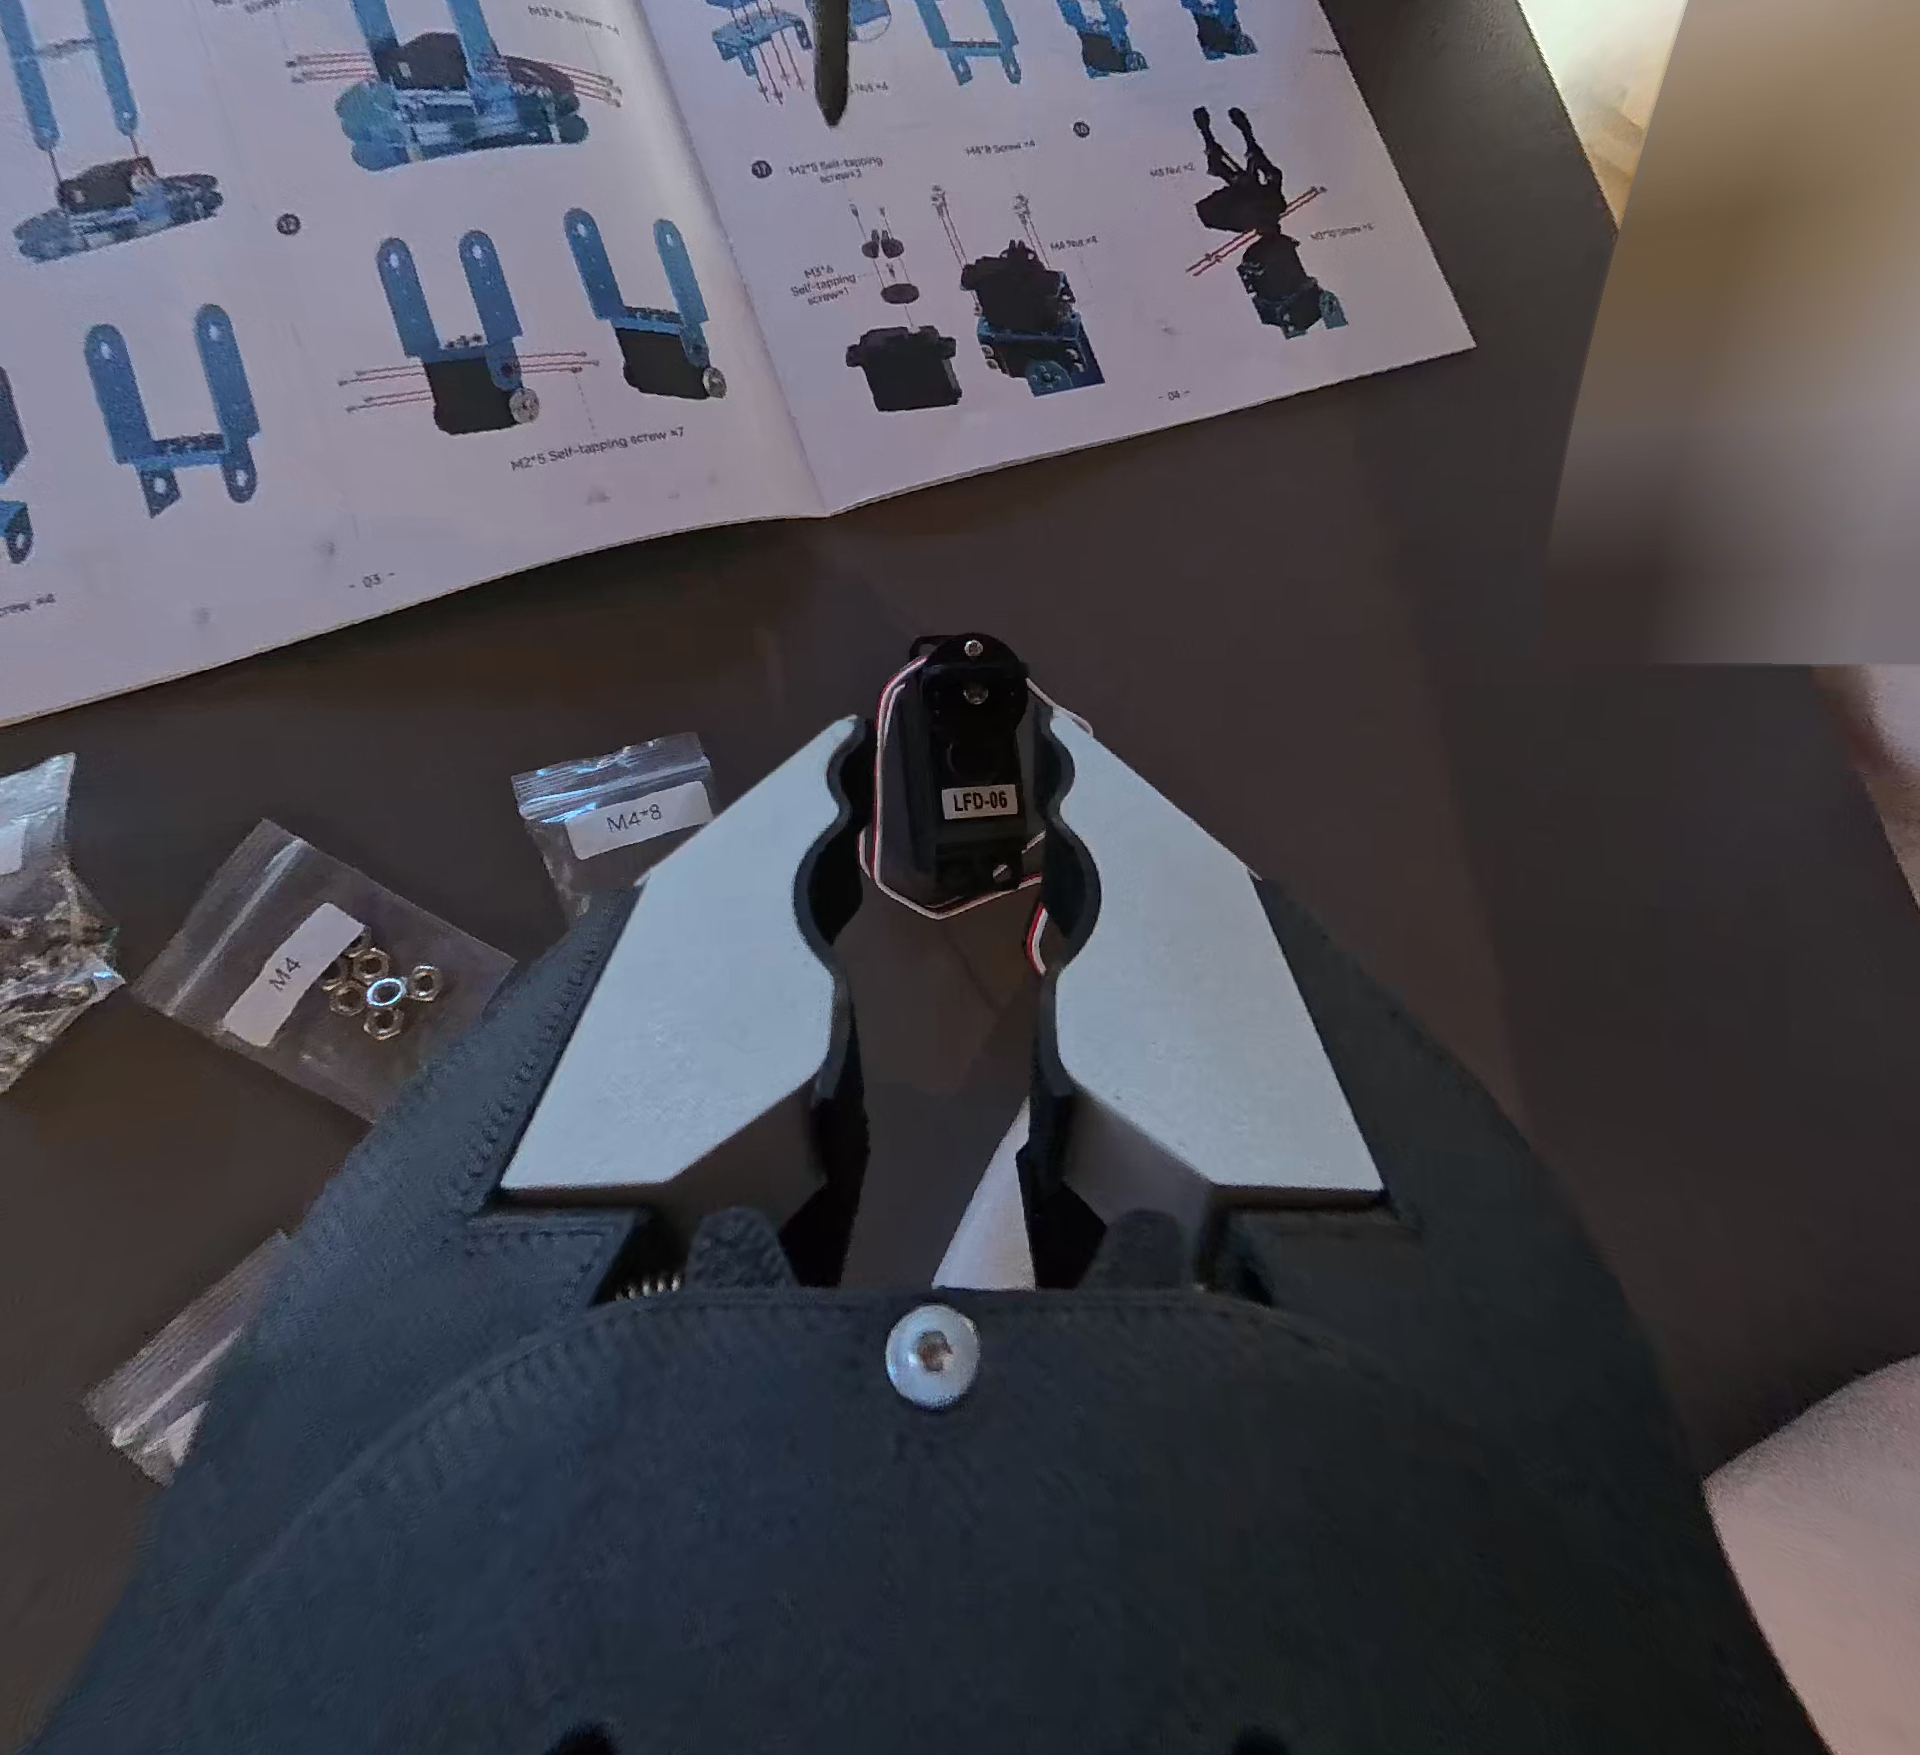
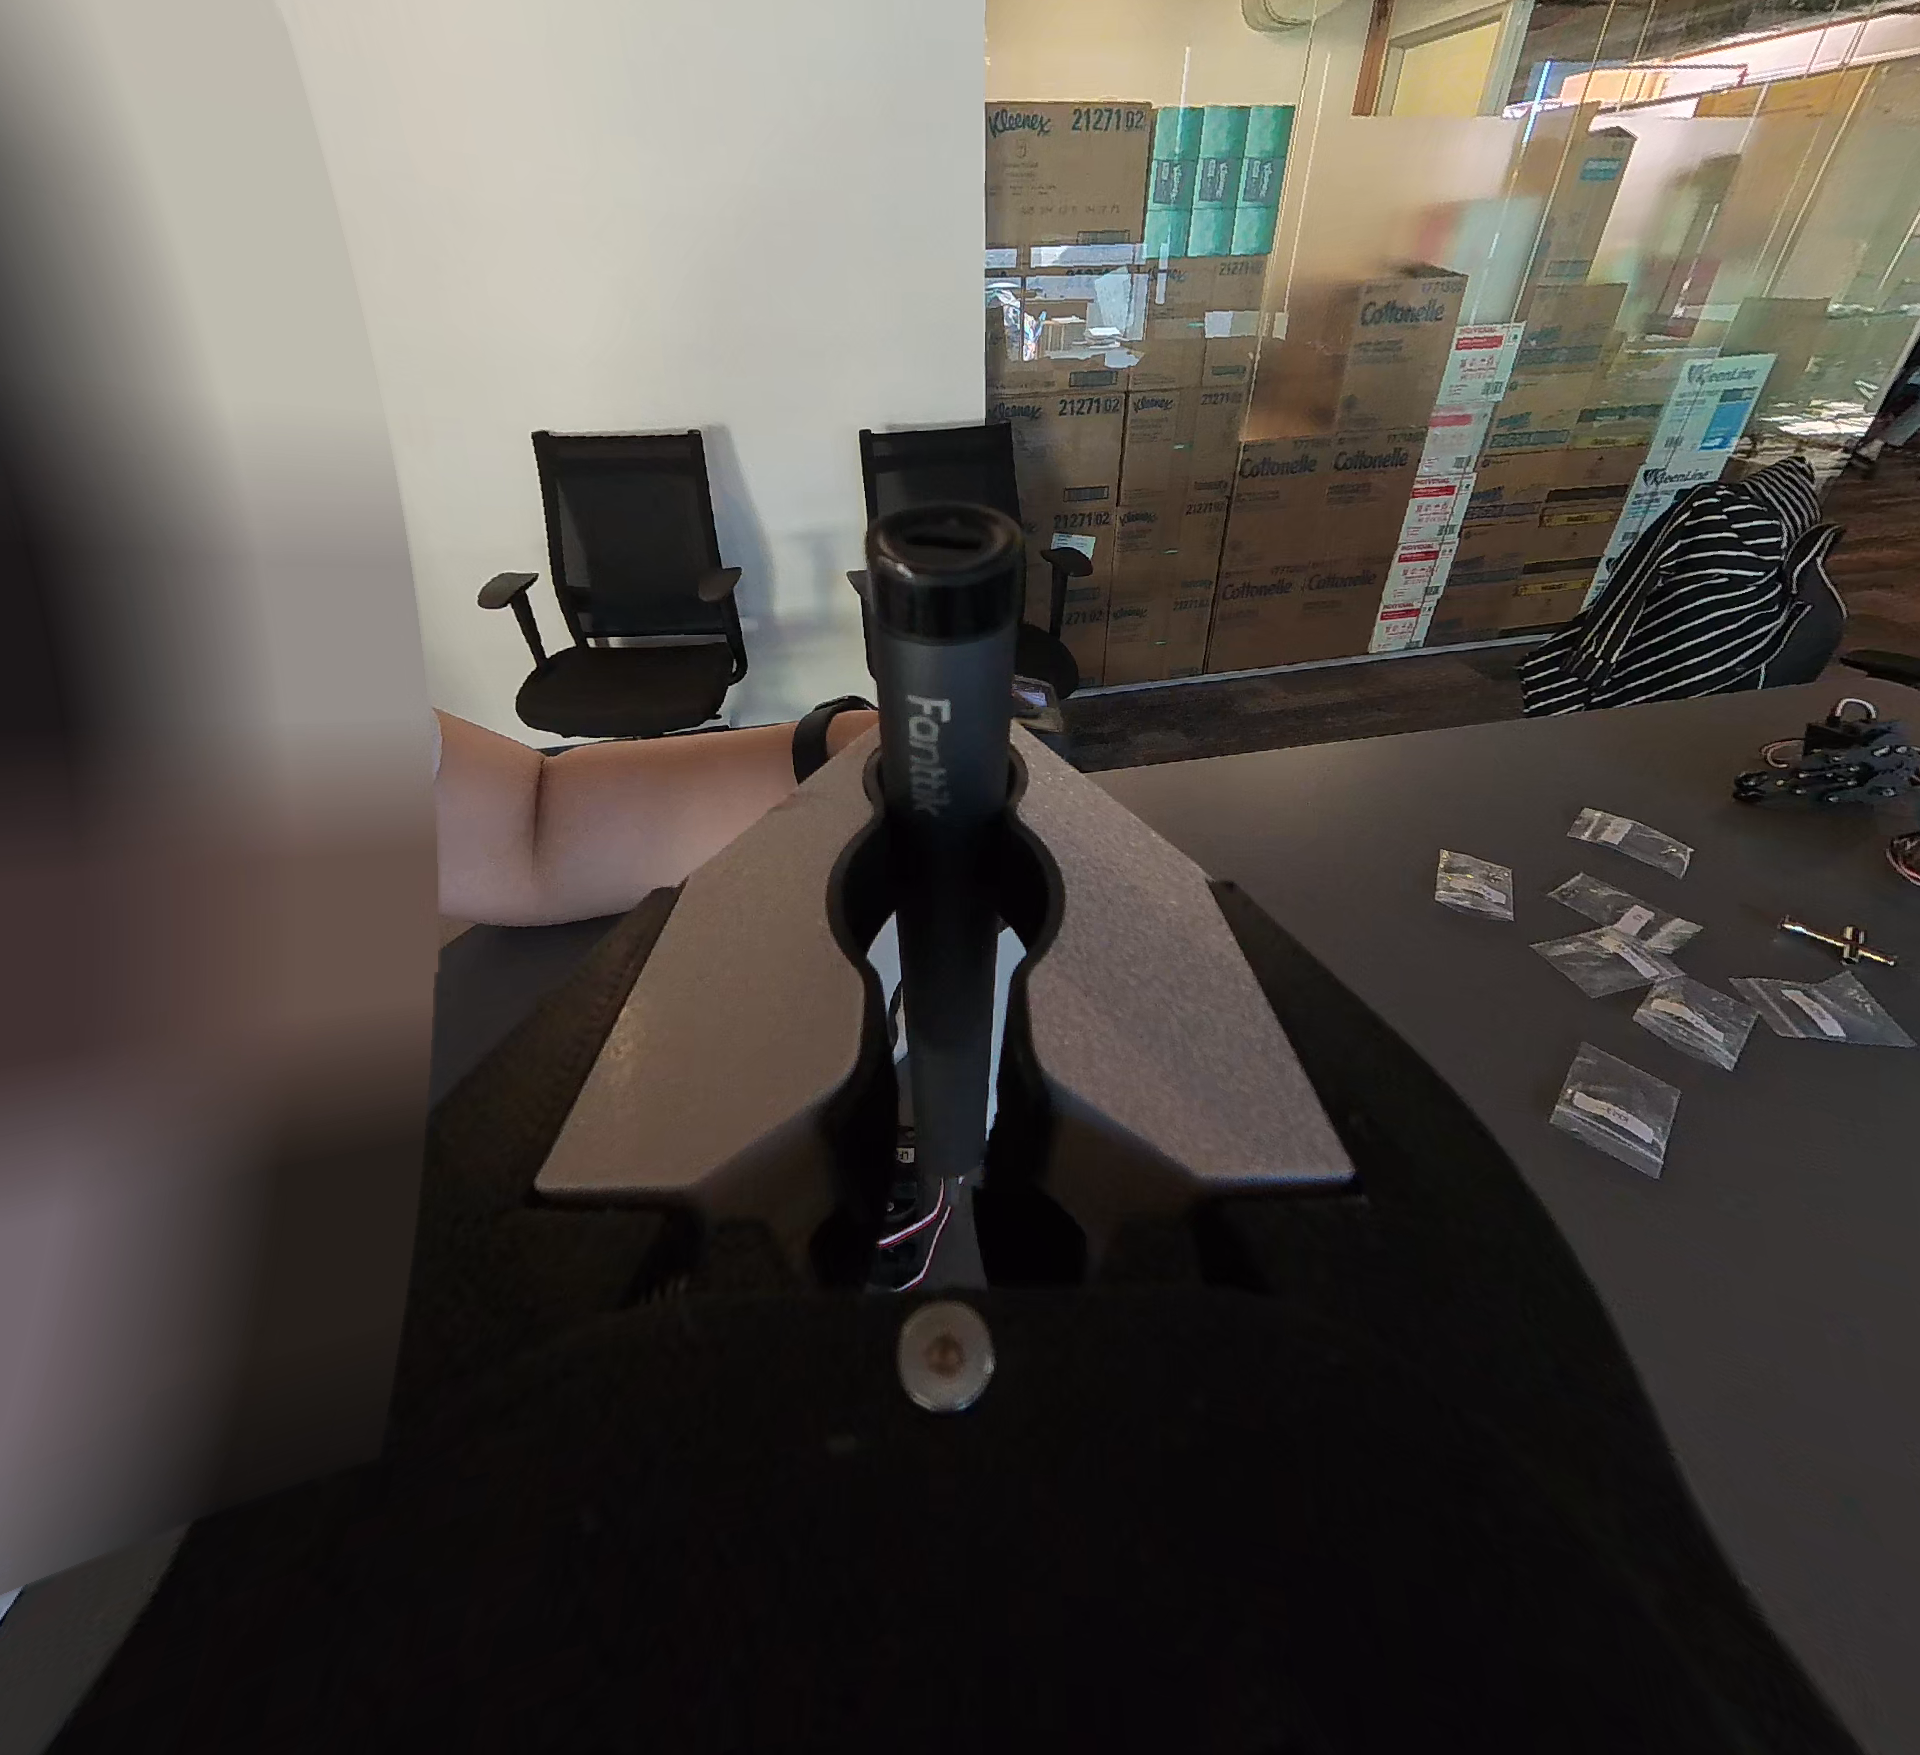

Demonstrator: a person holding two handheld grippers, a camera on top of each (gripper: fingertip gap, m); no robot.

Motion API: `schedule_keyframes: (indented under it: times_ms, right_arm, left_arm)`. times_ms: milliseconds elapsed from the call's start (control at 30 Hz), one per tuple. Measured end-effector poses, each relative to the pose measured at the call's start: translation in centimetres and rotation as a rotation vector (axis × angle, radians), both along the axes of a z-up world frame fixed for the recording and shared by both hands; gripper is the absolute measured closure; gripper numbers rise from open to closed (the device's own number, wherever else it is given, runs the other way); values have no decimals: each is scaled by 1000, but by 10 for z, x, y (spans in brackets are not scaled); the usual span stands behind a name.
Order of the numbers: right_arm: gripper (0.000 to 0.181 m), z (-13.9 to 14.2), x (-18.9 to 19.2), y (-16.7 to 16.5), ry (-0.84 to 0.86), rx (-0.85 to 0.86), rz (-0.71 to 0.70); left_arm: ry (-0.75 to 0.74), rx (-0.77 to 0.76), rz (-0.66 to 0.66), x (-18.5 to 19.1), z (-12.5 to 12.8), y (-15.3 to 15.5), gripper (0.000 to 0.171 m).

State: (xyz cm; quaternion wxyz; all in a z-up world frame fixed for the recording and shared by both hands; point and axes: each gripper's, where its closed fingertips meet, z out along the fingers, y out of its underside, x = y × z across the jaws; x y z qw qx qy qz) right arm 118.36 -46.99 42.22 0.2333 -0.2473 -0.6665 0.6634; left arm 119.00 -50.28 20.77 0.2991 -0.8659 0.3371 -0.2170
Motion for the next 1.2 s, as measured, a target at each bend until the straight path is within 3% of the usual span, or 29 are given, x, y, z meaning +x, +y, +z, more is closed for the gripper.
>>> schedule_keyframes:
  times_ms: [900, 1133, 1200]
  right_arm:
    - [171, -5, -1, -4, -14, 4, 14]
    - [171, -13, -4, -9, -40, 6, 34]
    - [171, -16, -6, -11, -50, 3, 43]
  left_arm:
    - [105, -33, 2, -1, -6, -2, 145]
    - [-18, 73, 41, -9, 29, -5, 142]
    - [-24, 64, 48, -12, 29, -7, 141]
